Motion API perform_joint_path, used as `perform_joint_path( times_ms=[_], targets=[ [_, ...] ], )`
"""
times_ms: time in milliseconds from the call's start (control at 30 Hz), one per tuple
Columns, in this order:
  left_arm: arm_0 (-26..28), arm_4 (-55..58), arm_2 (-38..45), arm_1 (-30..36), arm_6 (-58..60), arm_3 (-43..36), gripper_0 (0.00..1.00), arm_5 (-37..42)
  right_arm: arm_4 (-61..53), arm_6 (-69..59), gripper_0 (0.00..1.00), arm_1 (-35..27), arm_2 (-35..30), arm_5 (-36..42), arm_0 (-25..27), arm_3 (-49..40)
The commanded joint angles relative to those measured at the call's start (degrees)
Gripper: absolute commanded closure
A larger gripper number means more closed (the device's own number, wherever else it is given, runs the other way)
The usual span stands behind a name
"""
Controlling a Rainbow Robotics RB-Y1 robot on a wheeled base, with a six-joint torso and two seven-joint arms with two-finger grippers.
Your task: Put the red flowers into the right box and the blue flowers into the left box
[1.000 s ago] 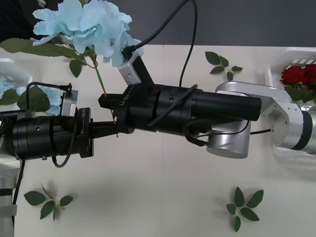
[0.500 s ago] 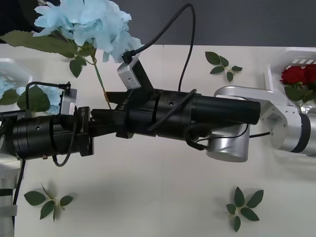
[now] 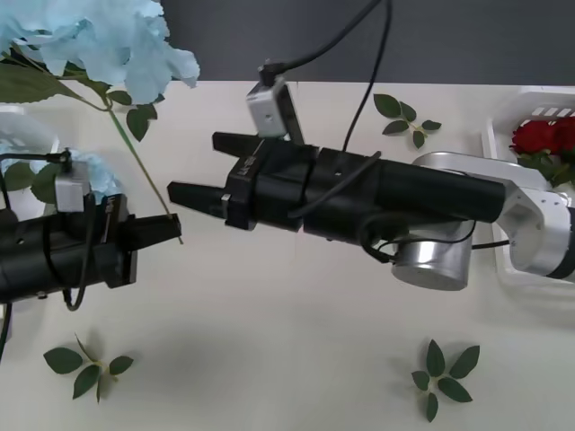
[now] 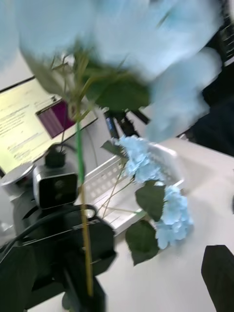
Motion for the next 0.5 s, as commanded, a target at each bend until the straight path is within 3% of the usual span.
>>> perform_joint_path(
  times_ms=[33,333,500],
  targets=[
    [4.7,2.9,4.2,3.4,-1.8,-0.7,1.00,-1.2,-0.5,-2.0,0.00,-3.8,-11.0,1.4,7.9,-5.4],
    [15.2,8.9,12.2,9.3,-1.8,-0.7,1.00,-5.0,-8.5,-7.5,0.00,-7.2,-31.5,18.1,18.7,-13.9],
    [21.9,11.9,17.1,10.3,-1.8,-0.8,1.00,-10.2,-15.8,-11.6,0.00,-8.1,-42.8,38.2,21.4,-16.1]
  ],
)
